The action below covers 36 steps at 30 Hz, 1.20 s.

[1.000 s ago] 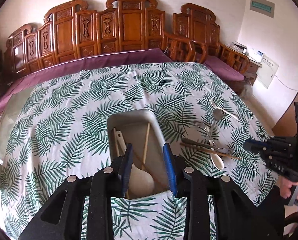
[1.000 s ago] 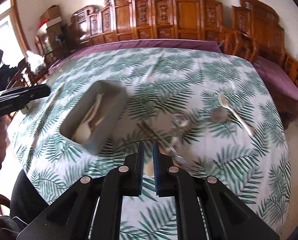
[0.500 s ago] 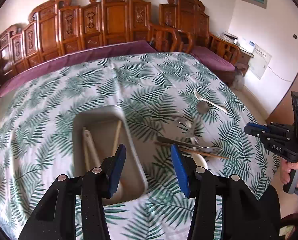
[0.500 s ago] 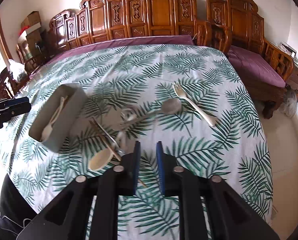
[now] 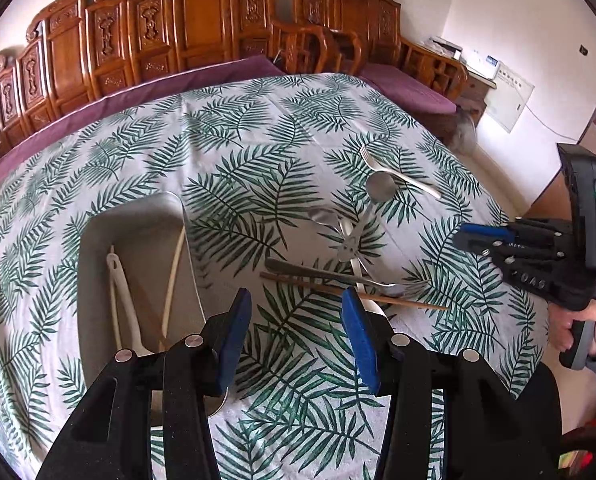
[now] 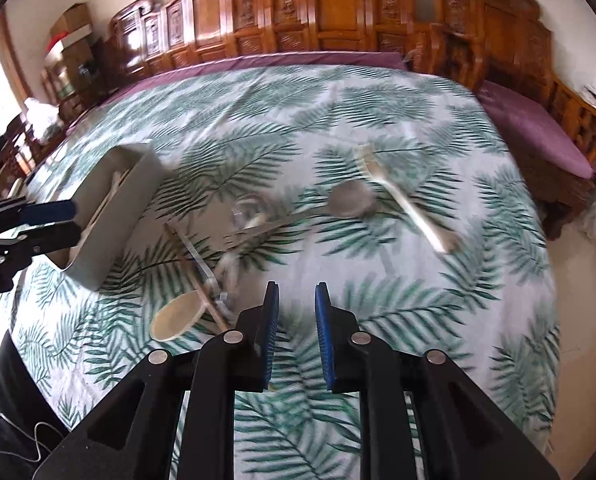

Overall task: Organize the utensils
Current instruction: 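Withdraw both tools from the tray back toward the utensil pile, then grasp a metal fork with the right tool while the left tool reaches for a wooden chopstick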

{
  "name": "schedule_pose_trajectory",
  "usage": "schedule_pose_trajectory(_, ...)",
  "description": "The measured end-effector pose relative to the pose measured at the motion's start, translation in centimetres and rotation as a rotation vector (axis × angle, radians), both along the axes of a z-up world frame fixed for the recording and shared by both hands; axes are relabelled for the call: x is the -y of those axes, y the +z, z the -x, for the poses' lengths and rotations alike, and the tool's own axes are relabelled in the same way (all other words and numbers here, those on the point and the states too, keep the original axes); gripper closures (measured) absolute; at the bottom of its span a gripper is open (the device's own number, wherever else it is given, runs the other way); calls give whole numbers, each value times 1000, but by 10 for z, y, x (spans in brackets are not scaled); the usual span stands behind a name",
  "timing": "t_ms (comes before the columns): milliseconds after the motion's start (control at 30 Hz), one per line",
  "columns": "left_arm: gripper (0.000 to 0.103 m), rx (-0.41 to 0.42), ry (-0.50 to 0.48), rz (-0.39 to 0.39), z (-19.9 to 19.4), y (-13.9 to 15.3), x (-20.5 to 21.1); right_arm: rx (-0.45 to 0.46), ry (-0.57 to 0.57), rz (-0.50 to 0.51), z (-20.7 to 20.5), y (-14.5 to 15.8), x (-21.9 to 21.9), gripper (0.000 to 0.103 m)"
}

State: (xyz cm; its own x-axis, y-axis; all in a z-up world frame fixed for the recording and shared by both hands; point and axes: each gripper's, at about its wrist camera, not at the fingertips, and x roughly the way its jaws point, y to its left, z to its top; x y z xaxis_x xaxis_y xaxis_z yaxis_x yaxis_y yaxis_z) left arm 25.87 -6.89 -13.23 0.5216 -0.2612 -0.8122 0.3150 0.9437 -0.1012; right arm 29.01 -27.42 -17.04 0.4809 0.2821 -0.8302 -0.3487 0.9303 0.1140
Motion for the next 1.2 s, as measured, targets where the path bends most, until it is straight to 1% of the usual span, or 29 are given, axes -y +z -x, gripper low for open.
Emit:
schedule_pose_trajectory(200,58,-16,-1,-5,1,-6,-1,-50,148,-14,-9,-17,-48,83)
schedule_pose_trajectory(300,58,-20,0,-5,3,-8,-2,-78,200,3,-17,-27,-66,83)
schedule_pose_trajectory(367,58,-22,1,-4,4,-8,-4,-97,224,16,-22,-32,-76,92)
schedule_pose_trajectory(467,58,-28,-1,-5,6,-9,-5,-121,254,46,-26,-40,-85,92)
schedule_pose_trajectory(533,58,-32,-4,-7,7,-11,-6,-138,263,71,-27,-46,-88,94)
schedule_pose_trajectory(600,58,-34,-5,-6,9,-11,-6,-136,264,81,-27,-48,-89,94)
schedule_pose_trajectory(867,58,-34,-11,-6,14,-11,-5,-99,239,69,-29,-38,-83,94)
schedule_pose_trajectory(967,58,-37,-11,-6,14,-12,-5,-98,237,87,-33,-39,-82,94)
schedule_pose_trajectory(1067,58,-44,-12,-7,15,-14,-4,-129,263,104,-35,-47,-84,94)
schedule_pose_trajectory(1200,58,-47,-15,-6,15,-15,-3,-141,290,118,-31,-52,-88,91)
